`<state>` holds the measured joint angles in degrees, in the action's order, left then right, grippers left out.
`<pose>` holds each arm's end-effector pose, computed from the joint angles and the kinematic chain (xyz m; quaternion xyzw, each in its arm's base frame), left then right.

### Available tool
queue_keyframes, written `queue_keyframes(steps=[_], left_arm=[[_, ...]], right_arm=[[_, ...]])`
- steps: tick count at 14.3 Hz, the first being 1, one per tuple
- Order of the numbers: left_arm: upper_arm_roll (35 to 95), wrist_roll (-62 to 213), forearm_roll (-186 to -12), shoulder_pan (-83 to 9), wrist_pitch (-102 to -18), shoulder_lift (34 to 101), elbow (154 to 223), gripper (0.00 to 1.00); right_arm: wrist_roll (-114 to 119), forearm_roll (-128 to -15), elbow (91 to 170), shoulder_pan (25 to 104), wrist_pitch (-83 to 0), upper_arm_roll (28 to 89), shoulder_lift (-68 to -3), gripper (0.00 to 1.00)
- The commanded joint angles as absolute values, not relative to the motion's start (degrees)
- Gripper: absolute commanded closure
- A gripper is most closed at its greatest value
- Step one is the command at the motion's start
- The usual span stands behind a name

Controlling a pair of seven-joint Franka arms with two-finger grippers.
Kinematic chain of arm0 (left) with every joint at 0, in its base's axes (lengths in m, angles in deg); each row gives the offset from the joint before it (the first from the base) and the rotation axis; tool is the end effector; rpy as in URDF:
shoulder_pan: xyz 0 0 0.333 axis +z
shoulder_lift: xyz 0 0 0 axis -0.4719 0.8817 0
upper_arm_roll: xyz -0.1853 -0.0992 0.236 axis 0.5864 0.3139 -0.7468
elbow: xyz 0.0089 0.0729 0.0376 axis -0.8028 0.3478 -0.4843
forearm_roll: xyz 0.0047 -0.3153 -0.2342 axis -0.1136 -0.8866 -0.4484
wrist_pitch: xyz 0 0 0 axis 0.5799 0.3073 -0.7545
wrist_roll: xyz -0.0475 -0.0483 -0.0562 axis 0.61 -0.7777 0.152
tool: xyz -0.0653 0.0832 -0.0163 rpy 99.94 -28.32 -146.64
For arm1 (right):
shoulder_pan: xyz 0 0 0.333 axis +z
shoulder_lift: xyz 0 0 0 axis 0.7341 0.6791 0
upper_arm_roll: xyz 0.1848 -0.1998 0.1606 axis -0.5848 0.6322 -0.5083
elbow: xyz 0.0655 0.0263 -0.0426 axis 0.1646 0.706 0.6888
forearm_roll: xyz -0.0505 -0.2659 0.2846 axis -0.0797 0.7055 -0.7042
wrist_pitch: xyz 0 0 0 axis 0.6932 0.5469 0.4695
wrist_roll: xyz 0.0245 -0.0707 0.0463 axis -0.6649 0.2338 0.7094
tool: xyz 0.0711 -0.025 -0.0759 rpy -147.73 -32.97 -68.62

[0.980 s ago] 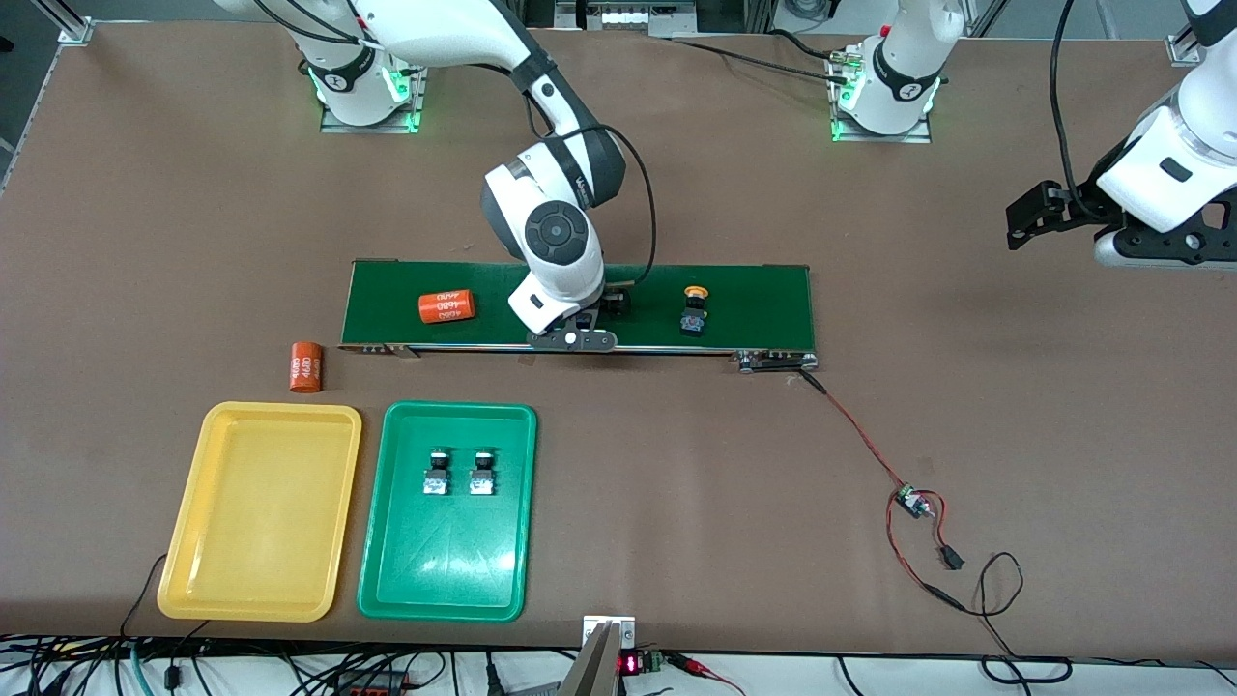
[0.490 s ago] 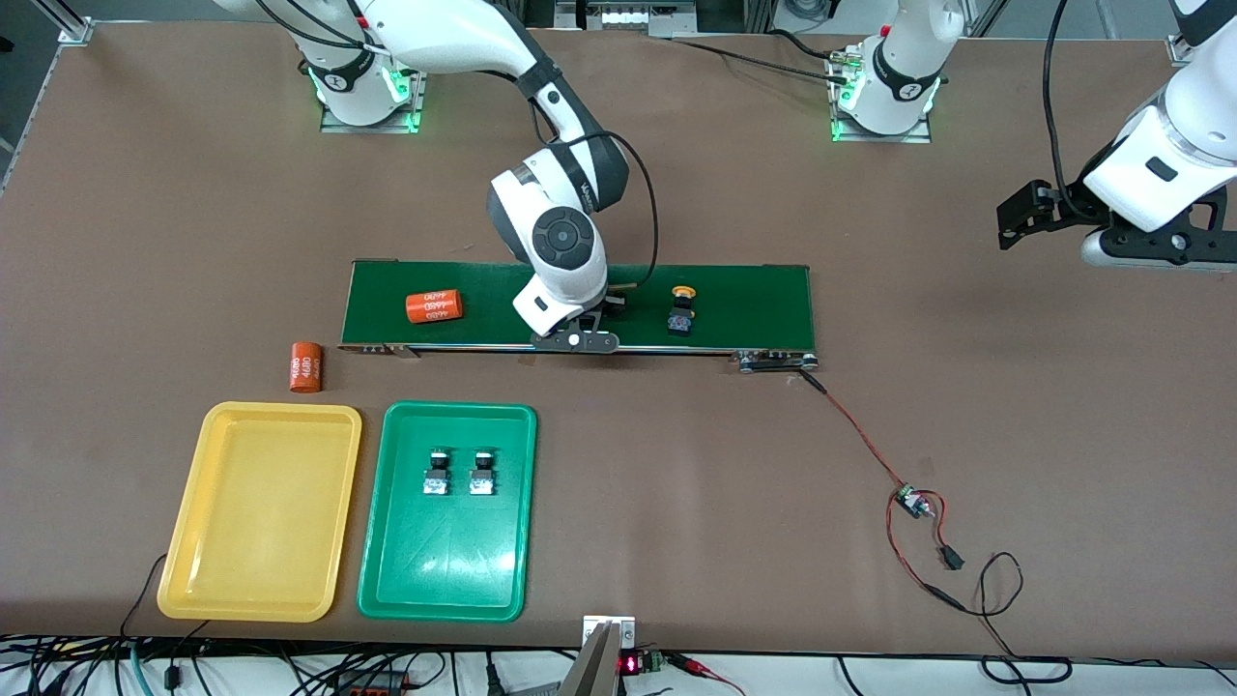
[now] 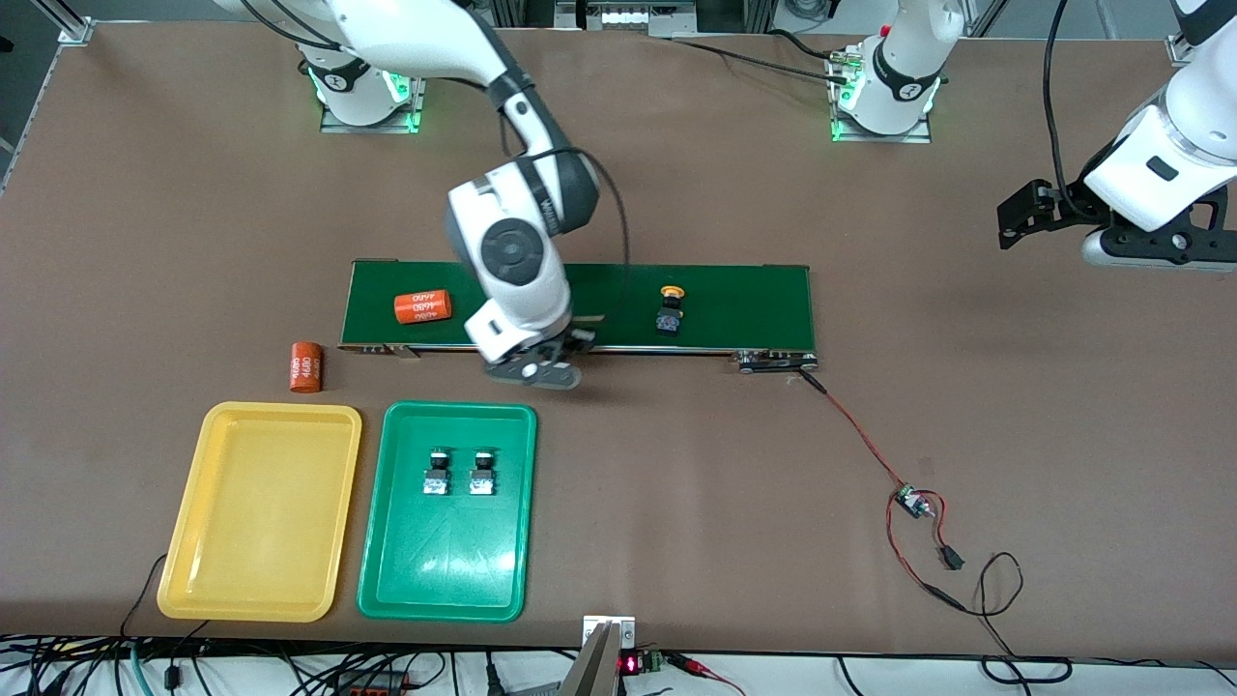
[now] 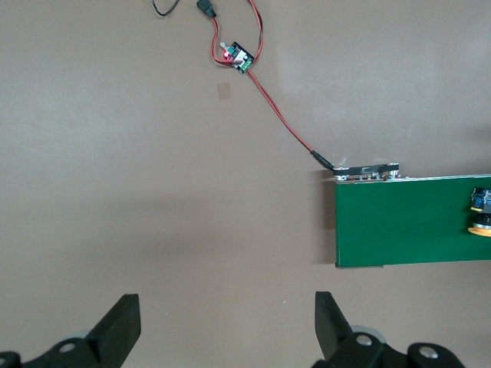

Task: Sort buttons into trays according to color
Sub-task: 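Carry the yellow button into the yellow tray and open the right gripper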

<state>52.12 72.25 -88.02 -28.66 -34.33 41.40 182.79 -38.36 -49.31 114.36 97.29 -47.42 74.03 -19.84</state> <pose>0.5499 -0.0539 0.6009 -0.9994 0.0228 0.0184 0.0156 0.5979 0.4043 0.3034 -0.9963 0.0853 -0.0135 0.0046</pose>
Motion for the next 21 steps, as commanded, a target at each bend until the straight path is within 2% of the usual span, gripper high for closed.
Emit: queue_keyframes(steps=[1, 8, 17, 21], left_arm=[[51.7, 71.4, -88.9, -28.5, -33.0, 42.2, 180.8, 0.0], [51.9, 71.6, -88.9, -28.6, -33.0, 42.2, 180.8, 0.0], [52.0, 71.6, -88.9, -28.7, -33.0, 42.1, 180.7, 0.0], [52.0, 71.6, -88.9, -28.8, -33.0, 42.2, 180.8, 0.0]], right_arm=[[-37.1, -49.9, 112.7, 90.5, -46.8, 74.7, -20.2, 1.0], [-23.4, -47.7, 111.4, 76.1, -47.6, 74.5, -17.3, 1.0], [-1.2, -47.6, 104.2, 66.3, -50.5, 74.6, -9.5, 1.0], [5.4, -47.6, 103.9, 63.6, -51.9, 74.6, -7.3, 1.0]])
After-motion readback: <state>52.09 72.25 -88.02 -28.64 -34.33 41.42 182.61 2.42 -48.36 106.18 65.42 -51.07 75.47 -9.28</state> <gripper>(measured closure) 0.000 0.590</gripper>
